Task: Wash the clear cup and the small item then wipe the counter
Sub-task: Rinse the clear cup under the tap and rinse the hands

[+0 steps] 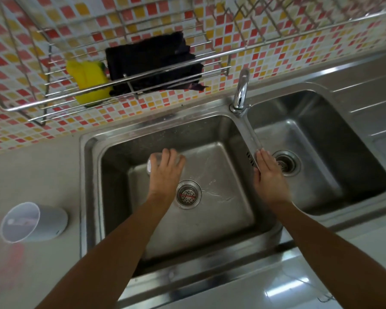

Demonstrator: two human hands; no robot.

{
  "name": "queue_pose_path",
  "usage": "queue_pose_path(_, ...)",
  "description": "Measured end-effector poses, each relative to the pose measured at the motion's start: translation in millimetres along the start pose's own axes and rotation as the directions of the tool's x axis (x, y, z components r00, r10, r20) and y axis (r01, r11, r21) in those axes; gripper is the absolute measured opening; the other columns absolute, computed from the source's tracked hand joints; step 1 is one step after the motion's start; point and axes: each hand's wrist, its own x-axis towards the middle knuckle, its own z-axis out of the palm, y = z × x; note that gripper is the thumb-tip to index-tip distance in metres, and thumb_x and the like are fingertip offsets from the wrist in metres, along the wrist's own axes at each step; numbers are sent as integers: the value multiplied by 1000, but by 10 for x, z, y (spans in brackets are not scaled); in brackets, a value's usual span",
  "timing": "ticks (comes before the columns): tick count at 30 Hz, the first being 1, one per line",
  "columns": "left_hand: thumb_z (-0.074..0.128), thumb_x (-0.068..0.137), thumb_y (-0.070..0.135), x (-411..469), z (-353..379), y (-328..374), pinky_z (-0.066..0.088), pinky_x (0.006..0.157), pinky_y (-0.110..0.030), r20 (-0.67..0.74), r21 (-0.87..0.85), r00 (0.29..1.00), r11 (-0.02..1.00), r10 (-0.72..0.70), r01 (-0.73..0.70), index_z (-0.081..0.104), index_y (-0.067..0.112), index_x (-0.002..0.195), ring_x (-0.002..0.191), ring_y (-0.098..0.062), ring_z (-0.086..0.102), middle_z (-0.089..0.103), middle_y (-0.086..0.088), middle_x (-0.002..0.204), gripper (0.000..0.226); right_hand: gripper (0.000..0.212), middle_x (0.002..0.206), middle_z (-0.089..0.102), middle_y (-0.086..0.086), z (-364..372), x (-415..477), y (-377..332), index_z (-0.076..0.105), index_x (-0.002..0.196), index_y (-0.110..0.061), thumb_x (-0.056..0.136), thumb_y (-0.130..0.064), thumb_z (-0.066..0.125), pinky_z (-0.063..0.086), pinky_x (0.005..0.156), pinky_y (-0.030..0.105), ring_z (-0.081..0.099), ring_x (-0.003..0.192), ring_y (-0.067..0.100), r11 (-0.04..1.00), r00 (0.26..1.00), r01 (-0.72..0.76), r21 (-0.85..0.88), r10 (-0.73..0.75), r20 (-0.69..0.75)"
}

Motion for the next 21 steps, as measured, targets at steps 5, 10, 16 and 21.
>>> queue_pose_path(5,66,73,10,-148,35,66,31,101,-49,25,-208,966,944,-258,257,34,29,138,121,-29,38,35,-10,133,75,47,141,46,22,38,6,42,46,136,3,93,-16,41,33,111,45,40,134,35,1000,1000,8,6,-8,18)
queue_pose_path(10,64,76,9,-434,99,80,29,105,-51,66,-265,954,916,-294,301,33,33,140,123,-27,36,35,-9,136,74,49,142,45,22,-5,10,35,45,136,3,93,-18,36,27,113,43,38,135,35,1000,998,11,-21,-10,69)
queue_pose_path(16,76,71,28,-622,29,-75,31,102,-52,-8,-370,932,867,-362,334,37,33,140,124,-27,39,40,-7,135,79,51,148,38,19,-54,8,45,38,141,1,96,-21,31,18,116,40,29,140,30,1000,992,20,-13,-18,126)
queue_pose_path(21,79,68,45,-911,-34,-205,22,110,-51,30,-665,892,657,-451,355,38,34,140,125,-20,42,42,1,137,83,47,145,41,21,-136,39,-37,41,138,2,94,-9,49,15,117,46,30,139,33,1000,992,-3,-2,3,130)
